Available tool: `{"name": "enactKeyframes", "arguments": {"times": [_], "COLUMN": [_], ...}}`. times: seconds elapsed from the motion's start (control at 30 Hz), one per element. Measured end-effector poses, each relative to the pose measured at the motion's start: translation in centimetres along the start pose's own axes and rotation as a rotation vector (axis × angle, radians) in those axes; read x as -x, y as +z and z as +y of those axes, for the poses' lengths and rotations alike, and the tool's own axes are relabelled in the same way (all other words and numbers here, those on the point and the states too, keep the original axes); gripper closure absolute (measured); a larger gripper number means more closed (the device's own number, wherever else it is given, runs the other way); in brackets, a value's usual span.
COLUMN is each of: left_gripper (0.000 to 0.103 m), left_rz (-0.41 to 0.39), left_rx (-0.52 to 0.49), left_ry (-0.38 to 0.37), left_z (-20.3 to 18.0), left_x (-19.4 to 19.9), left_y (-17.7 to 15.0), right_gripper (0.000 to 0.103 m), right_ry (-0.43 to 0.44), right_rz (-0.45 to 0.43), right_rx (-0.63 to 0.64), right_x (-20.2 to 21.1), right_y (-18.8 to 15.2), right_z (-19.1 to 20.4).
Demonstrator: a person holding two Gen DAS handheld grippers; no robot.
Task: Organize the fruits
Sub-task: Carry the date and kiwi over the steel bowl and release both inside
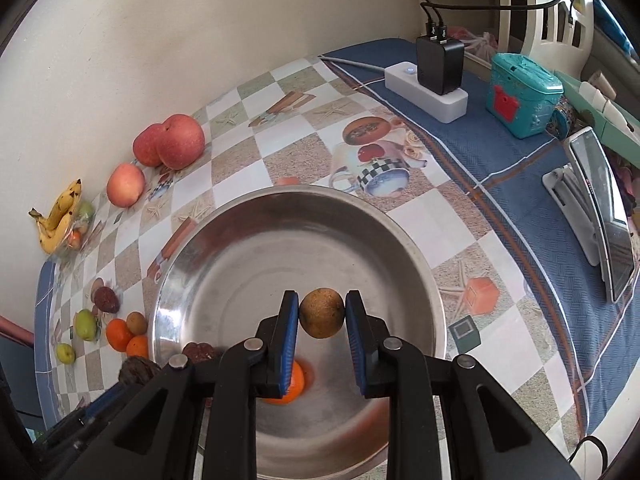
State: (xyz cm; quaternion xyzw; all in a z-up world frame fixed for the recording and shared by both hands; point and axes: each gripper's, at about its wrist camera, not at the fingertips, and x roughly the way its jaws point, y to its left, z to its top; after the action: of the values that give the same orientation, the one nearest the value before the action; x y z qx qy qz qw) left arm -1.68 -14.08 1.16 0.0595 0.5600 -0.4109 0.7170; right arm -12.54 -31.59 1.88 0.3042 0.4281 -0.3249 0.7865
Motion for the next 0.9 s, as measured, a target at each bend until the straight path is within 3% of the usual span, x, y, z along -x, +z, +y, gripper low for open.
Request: {"name": "enactKeyframes", "arguments": {"times": [0.23, 0.33, 0.53, 0.6, 0.7, 0.9], "left_gripper": [0.066, 0.055, 0.054, 0.042, 0.033, 0.021], "left_rz": [0.039, 0.051, 0.048, 0.052, 0.055, 0.035], "left_rx": [-0.005, -0.004, 0.008, 0.016, 0.034, 0.089], "left_ry": [0.008, 0.021, 0.038, 0.056, 0.111, 0.301], "left_z": [-0.1, 0.1, 0.5, 0.8, 1.6, 3.9], "left_x": [-0.8, -1.2, -1.0, -1.1, -1.2, -0.3], "left_y": [-0.4, -0.5, -0.4, -0.4, -0.2, 0.1], "right_gripper": [0.078, 0.078, 0.076, 0.076, 0.076, 0.070], "right_ry": [0.000, -0.002, -0.014, -0.017, -0.023, -0.032], "right_rz": [0.011, 0.019, 0.036, 0.041, 0.045, 0.054], "right_rx": [-0.001, 0.007, 0.020, 0.018, 0.018, 0.049], "right_x": [-0.3, -0.5, -1.0, -1.1, -1.2, -1.4], "right_y": [-0.1, -0.2, -0.5, -0.5, -0.6, -0.8], "right_z": [-0.1, 0.0, 0.1, 0.0, 0.0, 0.6]}}
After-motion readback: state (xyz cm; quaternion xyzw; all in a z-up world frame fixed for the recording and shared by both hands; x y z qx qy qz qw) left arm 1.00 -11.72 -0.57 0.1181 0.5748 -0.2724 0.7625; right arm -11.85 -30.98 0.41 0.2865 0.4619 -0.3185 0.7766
